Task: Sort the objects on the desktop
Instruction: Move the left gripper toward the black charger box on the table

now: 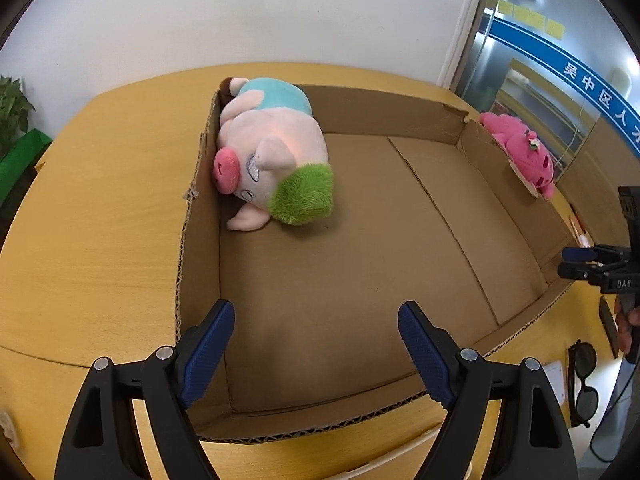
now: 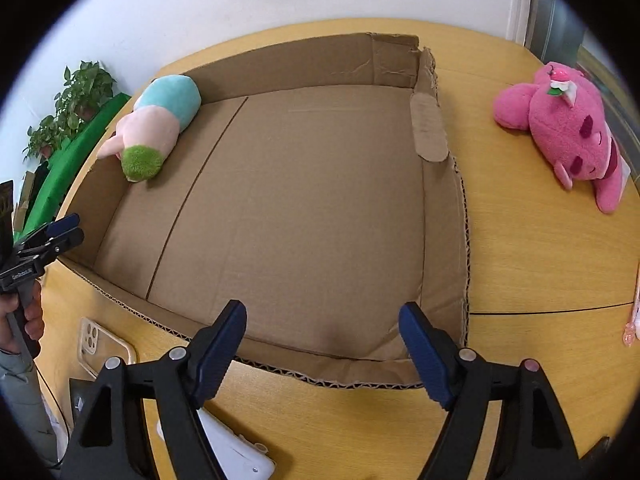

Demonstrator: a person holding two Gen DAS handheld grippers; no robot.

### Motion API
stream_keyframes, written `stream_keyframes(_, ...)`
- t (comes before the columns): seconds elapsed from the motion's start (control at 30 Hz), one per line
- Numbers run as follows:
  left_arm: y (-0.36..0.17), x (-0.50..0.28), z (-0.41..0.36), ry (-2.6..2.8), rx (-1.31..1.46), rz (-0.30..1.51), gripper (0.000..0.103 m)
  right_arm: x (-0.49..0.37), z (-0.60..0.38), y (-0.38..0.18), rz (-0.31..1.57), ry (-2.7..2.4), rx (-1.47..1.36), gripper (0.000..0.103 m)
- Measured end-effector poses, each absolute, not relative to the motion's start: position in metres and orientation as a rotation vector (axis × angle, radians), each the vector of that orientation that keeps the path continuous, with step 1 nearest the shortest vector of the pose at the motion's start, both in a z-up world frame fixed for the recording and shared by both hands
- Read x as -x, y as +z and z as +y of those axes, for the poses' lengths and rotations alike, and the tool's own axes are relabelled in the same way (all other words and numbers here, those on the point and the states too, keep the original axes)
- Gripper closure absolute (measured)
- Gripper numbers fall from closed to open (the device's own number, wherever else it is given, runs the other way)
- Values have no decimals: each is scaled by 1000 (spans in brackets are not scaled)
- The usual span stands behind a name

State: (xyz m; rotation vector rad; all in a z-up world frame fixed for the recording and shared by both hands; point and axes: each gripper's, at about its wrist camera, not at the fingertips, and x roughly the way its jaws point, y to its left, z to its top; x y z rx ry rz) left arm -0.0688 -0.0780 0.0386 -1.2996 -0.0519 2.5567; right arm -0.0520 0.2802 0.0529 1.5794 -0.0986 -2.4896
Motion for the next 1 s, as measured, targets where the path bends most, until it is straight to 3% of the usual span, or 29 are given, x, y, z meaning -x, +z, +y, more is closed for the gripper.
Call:
stream_keyframes(0.17, 82, 31, -76, 2683, 1068, -79, 14, 49, 248, 65, -42, -2578, -1456, 22)
stream_keyframes(0.23, 102, 5, -70, 2750, 920, -42, 0, 32, 234, 80, -16, -2644, -1331, 21)
stream_keyframes(0.33, 121, -33, -55, 2794, 742, 11, 0, 9, 217, 99, -19, -2720, -1173, 21)
stream_keyframes(0.5, 124, -63, -32, 2828, 686, 12, 0, -26, 193, 108, -44, -2784, -1018, 21)
stream_keyframes(0.8, 122, -85, -20, 2815, 636, -146, 0, -63, 191, 102, -3, -2807, -994, 21)
stream_keyframes(1.0, 120, -93, -13, 2816, 645, -122, 0, -80, 191, 107, -13, -2817, -931, 21)
